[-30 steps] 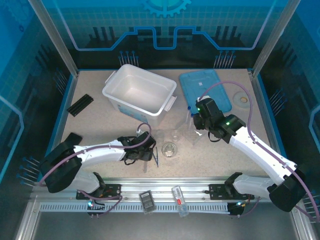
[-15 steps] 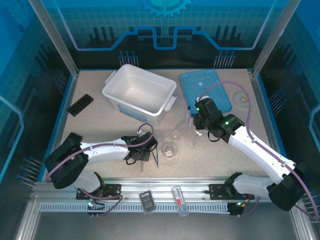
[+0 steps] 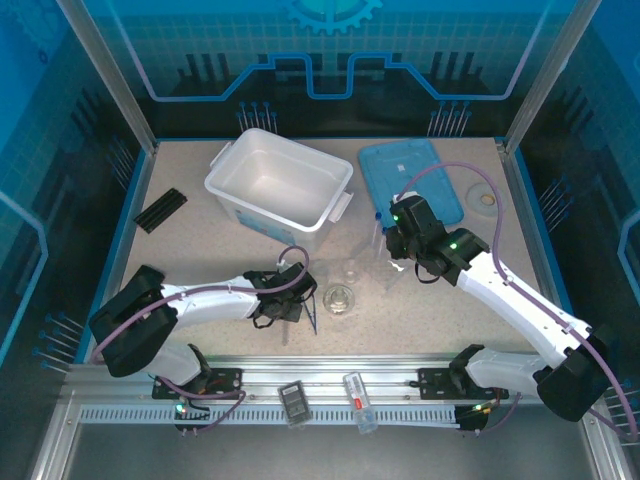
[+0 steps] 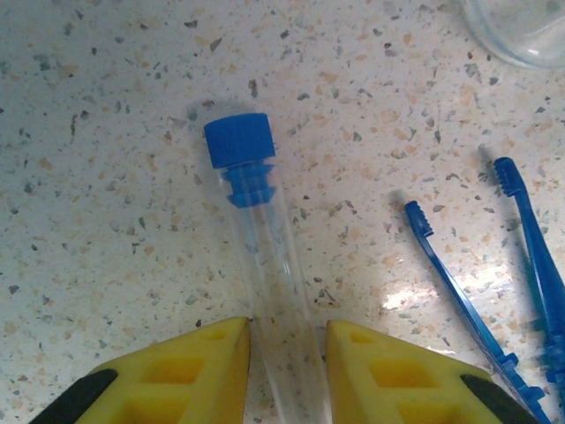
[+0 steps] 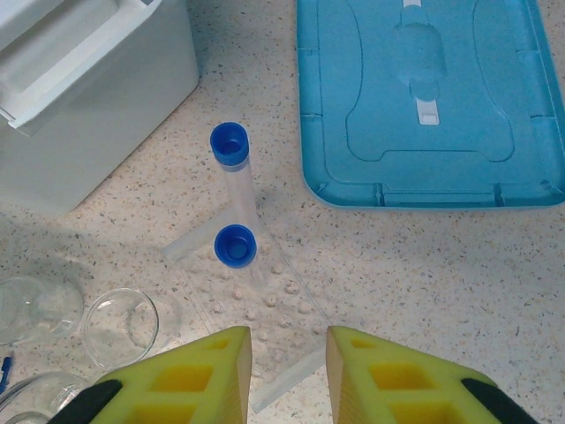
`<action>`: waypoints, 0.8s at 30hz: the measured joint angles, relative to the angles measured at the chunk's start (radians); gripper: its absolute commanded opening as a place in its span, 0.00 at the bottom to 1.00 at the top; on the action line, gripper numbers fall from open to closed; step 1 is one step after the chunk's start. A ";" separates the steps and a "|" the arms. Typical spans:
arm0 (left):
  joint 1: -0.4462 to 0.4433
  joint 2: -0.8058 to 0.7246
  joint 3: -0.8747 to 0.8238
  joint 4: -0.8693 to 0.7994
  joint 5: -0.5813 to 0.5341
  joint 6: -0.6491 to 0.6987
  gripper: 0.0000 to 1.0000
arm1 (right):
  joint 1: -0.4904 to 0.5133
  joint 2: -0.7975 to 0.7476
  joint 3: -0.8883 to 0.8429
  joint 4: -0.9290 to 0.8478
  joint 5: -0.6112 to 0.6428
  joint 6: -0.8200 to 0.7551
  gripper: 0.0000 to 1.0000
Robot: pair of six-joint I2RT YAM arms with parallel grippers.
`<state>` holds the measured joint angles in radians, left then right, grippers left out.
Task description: Organize the chemistry lab equipment
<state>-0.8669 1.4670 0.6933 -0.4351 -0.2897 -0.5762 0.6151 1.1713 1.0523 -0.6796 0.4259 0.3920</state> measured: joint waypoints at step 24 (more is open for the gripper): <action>-0.059 -0.057 -0.038 -0.013 0.053 -0.037 0.35 | 0.000 0.000 0.000 0.008 -0.015 0.000 0.30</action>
<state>-0.9257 1.4097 0.6552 -0.4480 -0.2371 -0.6128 0.6151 1.1717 1.0523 -0.6716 0.4110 0.3920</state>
